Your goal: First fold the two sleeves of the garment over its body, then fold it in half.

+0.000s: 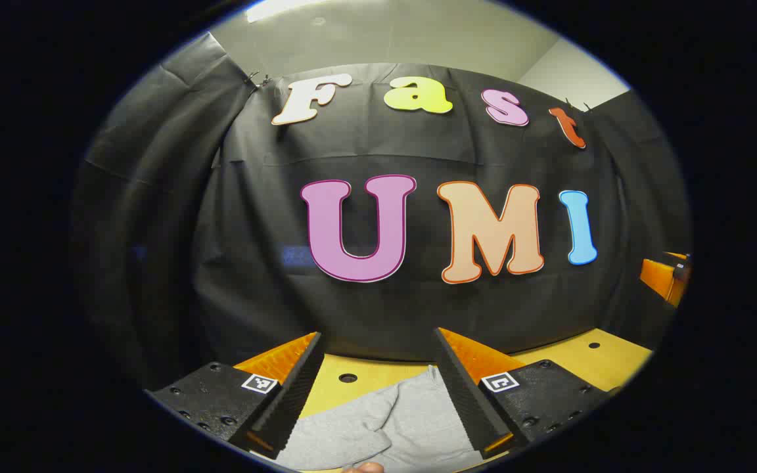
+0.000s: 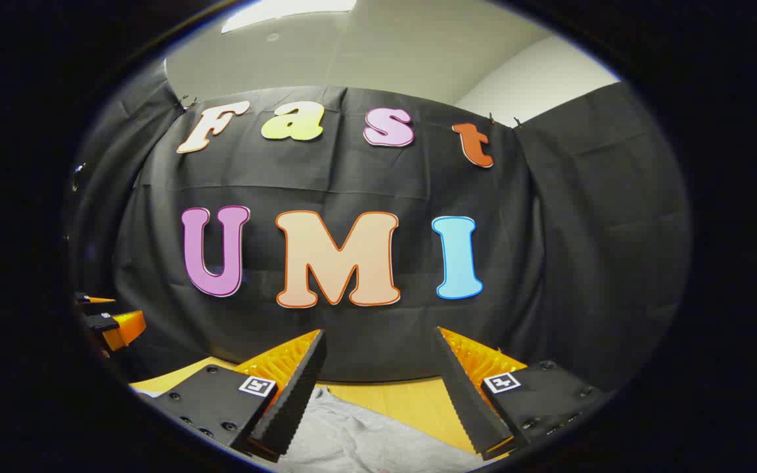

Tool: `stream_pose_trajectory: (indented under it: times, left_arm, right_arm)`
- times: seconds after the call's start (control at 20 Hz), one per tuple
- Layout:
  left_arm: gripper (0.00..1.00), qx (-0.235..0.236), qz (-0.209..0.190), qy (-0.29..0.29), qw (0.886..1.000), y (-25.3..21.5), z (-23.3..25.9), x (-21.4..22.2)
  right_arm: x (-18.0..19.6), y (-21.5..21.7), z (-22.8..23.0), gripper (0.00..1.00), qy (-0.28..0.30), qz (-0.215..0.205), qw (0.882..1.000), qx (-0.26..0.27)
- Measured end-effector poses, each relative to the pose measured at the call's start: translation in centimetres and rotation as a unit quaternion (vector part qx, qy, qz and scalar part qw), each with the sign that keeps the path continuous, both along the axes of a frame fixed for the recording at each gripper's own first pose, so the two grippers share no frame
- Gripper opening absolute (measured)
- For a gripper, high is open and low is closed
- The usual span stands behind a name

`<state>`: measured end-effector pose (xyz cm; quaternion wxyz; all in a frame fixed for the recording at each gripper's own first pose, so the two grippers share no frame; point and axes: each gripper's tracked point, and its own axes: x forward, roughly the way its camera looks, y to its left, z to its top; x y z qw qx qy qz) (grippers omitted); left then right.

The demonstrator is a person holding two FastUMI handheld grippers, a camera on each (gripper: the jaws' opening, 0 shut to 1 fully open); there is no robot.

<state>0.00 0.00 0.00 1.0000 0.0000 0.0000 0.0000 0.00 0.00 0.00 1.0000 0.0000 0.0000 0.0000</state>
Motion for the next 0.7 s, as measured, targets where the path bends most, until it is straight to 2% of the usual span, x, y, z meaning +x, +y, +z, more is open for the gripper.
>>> stream_pose_trajectory:
  times: [0.35, 0.7]
  left_arm:
    - [0.96, 0.009, 0.005, -0.012, 1.000, 1.0, 0.6, -0.4]
    - [0.97, 0.015, 0.007, -0.013, 1.000, 1.5, 0.6, -0.6]
  right_arm:
    - [-1.3, 2.4, 0.2, 0.99, -0.007, 0.030, 0.999, -0.027]
    - [-1.9, 3.1, -0.8, 0.99, 0.003, 0.038, 0.999, -0.032]
